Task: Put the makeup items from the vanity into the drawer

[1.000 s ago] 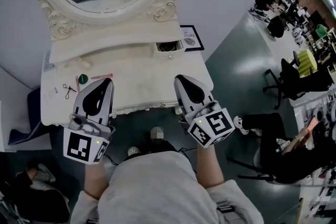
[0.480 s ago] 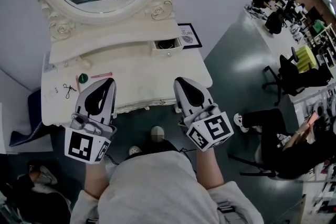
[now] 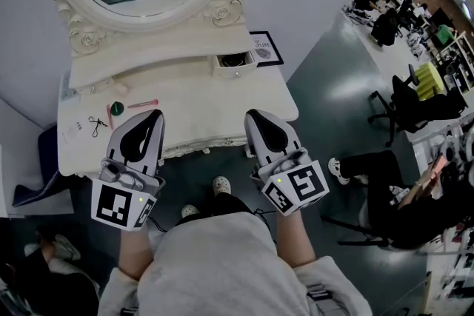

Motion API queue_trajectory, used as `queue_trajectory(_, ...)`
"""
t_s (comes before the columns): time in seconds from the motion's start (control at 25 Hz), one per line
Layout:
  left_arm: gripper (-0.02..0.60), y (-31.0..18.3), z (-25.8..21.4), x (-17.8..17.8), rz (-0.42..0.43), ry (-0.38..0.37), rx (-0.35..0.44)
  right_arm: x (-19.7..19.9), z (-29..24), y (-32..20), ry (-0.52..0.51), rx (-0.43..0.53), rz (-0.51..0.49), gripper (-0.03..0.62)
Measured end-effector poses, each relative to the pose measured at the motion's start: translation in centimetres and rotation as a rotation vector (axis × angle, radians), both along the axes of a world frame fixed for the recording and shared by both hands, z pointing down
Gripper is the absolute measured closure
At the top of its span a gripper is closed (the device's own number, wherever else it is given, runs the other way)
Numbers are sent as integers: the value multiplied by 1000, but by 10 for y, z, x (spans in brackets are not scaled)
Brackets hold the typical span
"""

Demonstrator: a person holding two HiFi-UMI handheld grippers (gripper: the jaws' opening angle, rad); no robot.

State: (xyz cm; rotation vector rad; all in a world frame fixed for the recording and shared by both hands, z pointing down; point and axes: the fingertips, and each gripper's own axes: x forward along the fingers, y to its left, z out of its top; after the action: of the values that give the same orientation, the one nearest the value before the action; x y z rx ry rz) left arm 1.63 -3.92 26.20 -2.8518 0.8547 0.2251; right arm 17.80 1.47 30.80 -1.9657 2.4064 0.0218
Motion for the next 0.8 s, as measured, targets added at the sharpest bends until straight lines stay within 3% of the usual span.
queue_trajectory(0.8,568,-5,1,-4,-2,9,-5,-5,-4,-3,-5,9,3,569)
